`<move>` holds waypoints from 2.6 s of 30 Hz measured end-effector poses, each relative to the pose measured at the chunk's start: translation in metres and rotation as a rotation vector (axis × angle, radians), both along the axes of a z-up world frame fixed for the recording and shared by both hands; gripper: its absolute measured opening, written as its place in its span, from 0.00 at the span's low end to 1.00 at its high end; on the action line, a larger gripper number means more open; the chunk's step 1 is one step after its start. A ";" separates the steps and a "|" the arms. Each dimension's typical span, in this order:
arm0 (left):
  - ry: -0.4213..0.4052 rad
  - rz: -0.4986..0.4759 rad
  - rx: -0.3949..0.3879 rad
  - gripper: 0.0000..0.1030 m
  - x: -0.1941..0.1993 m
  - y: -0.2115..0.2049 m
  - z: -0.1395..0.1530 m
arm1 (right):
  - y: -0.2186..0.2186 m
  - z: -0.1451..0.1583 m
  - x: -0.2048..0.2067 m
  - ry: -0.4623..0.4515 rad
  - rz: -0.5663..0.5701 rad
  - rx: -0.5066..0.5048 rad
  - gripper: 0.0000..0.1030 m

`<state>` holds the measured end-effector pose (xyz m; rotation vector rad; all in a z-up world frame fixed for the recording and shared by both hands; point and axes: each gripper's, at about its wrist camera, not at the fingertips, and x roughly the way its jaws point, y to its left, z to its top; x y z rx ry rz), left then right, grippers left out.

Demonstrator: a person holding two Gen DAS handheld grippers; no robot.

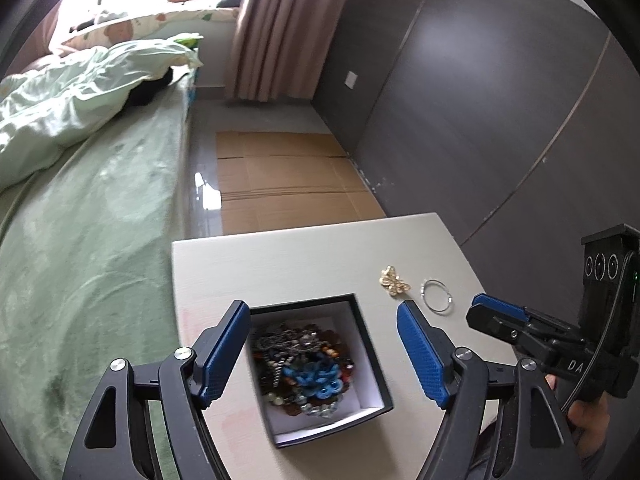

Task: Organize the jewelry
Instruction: 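Move the left gripper down around the gold butterfly brooch, then close the left gripper on the gold butterfly brooch and lift it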

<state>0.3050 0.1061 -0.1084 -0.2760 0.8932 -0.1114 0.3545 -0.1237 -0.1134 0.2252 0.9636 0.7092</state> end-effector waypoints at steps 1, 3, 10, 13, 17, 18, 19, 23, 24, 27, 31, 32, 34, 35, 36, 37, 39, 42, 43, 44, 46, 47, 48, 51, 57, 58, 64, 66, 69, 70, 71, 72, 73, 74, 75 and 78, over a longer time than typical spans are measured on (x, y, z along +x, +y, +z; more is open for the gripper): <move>-0.002 -0.011 0.003 0.74 0.001 -0.005 0.000 | -0.004 -0.001 0.001 0.005 -0.006 0.003 0.53; -0.003 -0.031 0.009 0.74 0.005 -0.014 -0.001 | -0.016 -0.002 0.003 0.019 -0.023 0.009 0.53; 0.012 -0.096 0.045 0.74 0.020 -0.049 -0.009 | -0.052 -0.012 0.009 0.079 -0.092 0.010 0.53; 0.008 -0.129 0.052 0.74 0.029 -0.065 -0.012 | -0.069 -0.015 0.012 0.093 -0.133 -0.001 0.53; 0.014 -0.179 0.099 0.78 0.042 -0.085 -0.017 | -0.090 -0.019 0.018 0.102 -0.187 -0.021 0.71; 0.012 -0.192 0.123 0.78 0.044 -0.090 -0.018 | -0.093 -0.020 0.019 0.104 -0.194 -0.019 0.71; 0.009 -0.209 0.149 0.78 0.047 -0.095 -0.019 | -0.098 -0.022 0.021 0.110 -0.202 -0.018 0.71; 0.030 -0.284 0.258 0.78 0.062 -0.115 -0.028 | -0.112 -0.028 0.027 0.131 -0.227 -0.025 0.71; 0.034 -0.299 0.278 0.78 0.064 -0.118 -0.030 | -0.116 -0.028 0.028 0.133 -0.230 -0.024 0.71; 0.050 -0.356 0.297 0.78 0.070 -0.126 -0.037 | -0.123 -0.029 0.031 0.135 -0.235 -0.016 0.71; 0.108 -0.421 0.346 0.78 0.083 -0.134 -0.051 | -0.127 -0.036 0.036 0.162 -0.232 -0.047 0.71; 0.128 -0.435 0.345 0.78 0.088 -0.135 -0.055 | -0.126 -0.037 0.036 0.165 -0.230 -0.061 0.71; 0.150 -0.453 0.367 0.78 0.094 -0.138 -0.061 | -0.125 -0.041 0.038 0.170 -0.224 -0.105 0.71; 0.169 -0.465 0.387 0.78 0.098 -0.141 -0.067 | -0.126 -0.043 0.038 0.173 -0.220 -0.112 0.71; 0.187 -0.476 0.400 0.77 0.101 -0.142 -0.071 | -0.127 -0.044 0.039 0.177 -0.217 -0.115 0.71; 0.202 -0.484 0.409 0.74 0.104 -0.144 -0.074 | -0.128 -0.044 0.040 0.177 -0.221 -0.123 0.71; 0.238 -0.502 0.437 0.69 0.111 -0.148 -0.083 | -0.132 -0.045 0.041 0.173 -0.236 -0.136 0.71; 0.266 -0.520 0.480 0.67 0.119 -0.154 -0.093 | -0.141 -0.047 0.044 0.181 -0.267 -0.129 0.71; 0.275 -0.529 0.486 0.65 0.122 -0.156 -0.095 | -0.144 -0.047 0.044 0.184 -0.272 -0.121 0.71; 0.285 -0.535 0.495 0.63 0.125 -0.158 -0.098 | -0.146 -0.047 0.044 0.185 -0.277 -0.116 0.71; 0.301 -0.541 0.514 0.58 0.130 -0.159 -0.103 | -0.150 -0.046 0.046 0.185 -0.288 -0.105 0.71; 0.312 -0.546 0.522 0.58 0.133 -0.160 -0.106 | -0.152 -0.046 0.047 0.186 -0.293 -0.098 0.71; 0.319 -0.551 0.528 0.57 0.135 -0.160 -0.108 | -0.154 -0.046 0.047 0.189 -0.297 -0.092 0.71; 0.322 -0.553 0.542 0.55 0.140 -0.159 -0.111 | -0.158 -0.047 0.048 0.195 -0.307 -0.077 0.71; 0.329 -0.553 0.531 0.53 0.150 -0.159 -0.110 | -0.159 -0.047 0.048 0.194 -0.299 -0.061 0.71; 0.333 -0.554 0.525 0.53 0.150 -0.159 -0.110 | -0.159 -0.047 0.049 0.195 -0.296 -0.060 0.71; 0.401 -0.469 0.390 0.53 0.162 -0.145 -0.113 | -0.160 -0.048 0.051 0.197 -0.291 -0.050 0.71; 0.408 -0.439 0.354 0.53 0.163 -0.144 -0.113 | -0.160 -0.048 0.052 0.198 -0.290 -0.048 0.71; 0.407 -0.394 0.312 0.53 0.164 -0.144 -0.112 | -0.158 -0.048 0.052 0.196 -0.285 -0.046 0.71; 0.408 -0.385 0.309 0.53 0.164 -0.145 -0.112 | -0.157 -0.047 0.051 0.196 -0.284 -0.046 0.71; 0.408 -0.373 0.308 0.53 0.164 -0.146 -0.113 | -0.157 -0.047 0.052 0.195 -0.283 -0.047 0.71; 0.409 -0.364 0.312 0.53 0.163 -0.147 -0.113 | -0.156 -0.047 0.052 0.195 -0.282 -0.047 0.71; 0.410 -0.360 0.316 0.52 0.163 -0.149 -0.113 | -0.155 -0.047 0.051 0.195 -0.281 -0.047 0.71; 0.410 -0.358 0.322 0.52 0.162 -0.151 -0.113 | -0.155 -0.047 0.051 0.195 -0.281 -0.048 0.71; 0.407 -0.355 0.331 0.51 0.161 -0.152 -0.113 | -0.155 -0.048 0.052 0.195 -0.281 -0.049 0.71; 0.390 -0.341 0.332 0.42 0.160 -0.150 -0.111 | -0.153 -0.049 0.053 0.195 -0.282 -0.060 0.71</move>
